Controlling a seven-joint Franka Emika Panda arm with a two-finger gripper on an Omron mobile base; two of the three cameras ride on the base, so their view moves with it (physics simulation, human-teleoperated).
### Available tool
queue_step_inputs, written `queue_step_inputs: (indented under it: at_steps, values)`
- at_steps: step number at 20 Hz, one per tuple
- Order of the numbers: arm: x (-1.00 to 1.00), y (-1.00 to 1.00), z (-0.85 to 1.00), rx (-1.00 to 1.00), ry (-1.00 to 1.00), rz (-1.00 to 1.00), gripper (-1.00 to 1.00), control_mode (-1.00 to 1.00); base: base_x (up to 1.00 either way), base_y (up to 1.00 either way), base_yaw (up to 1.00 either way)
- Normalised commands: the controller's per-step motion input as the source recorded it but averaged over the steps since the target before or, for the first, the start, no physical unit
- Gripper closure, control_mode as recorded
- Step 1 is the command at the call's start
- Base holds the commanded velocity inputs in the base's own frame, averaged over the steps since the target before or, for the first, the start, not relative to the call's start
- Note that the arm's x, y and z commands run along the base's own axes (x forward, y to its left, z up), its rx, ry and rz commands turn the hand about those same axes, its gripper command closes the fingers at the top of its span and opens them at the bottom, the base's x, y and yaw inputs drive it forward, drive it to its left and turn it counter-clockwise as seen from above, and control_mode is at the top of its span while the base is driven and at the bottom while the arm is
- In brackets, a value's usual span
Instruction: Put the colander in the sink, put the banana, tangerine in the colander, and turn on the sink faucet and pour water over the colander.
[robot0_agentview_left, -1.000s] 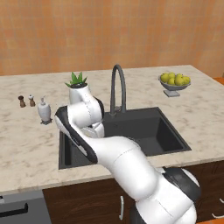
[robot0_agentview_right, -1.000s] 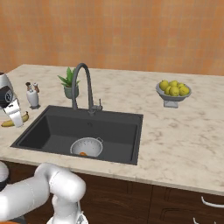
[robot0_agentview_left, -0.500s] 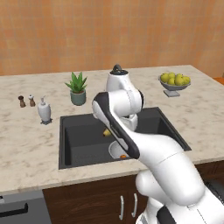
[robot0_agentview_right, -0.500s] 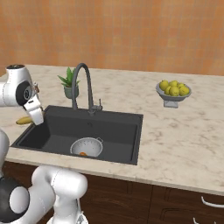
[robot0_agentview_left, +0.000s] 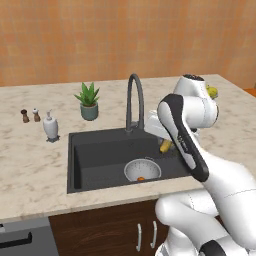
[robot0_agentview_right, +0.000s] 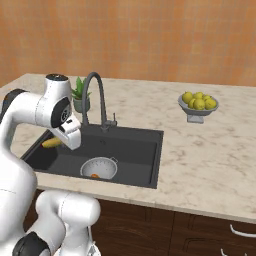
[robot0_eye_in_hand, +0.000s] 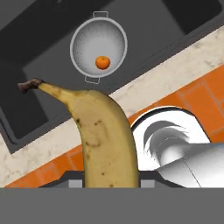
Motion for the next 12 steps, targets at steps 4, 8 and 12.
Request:
queue_step_inputs:
  at_steps: [4,8,12]
  values:
    - [0.00,-1.00,0.00,0.06,0.05,0.05,1.00,-1.00,0.00,0.00,0.00]
    - [0.31,-0.91,0.00,0.06,0.05,0.00,1.00,-1.00,0.00,0.00,0.00]
    - [0.56,-0.35,-0.15,0.06,0.03,0.00,1.00,-1.00,0.00,0.00,0.00]
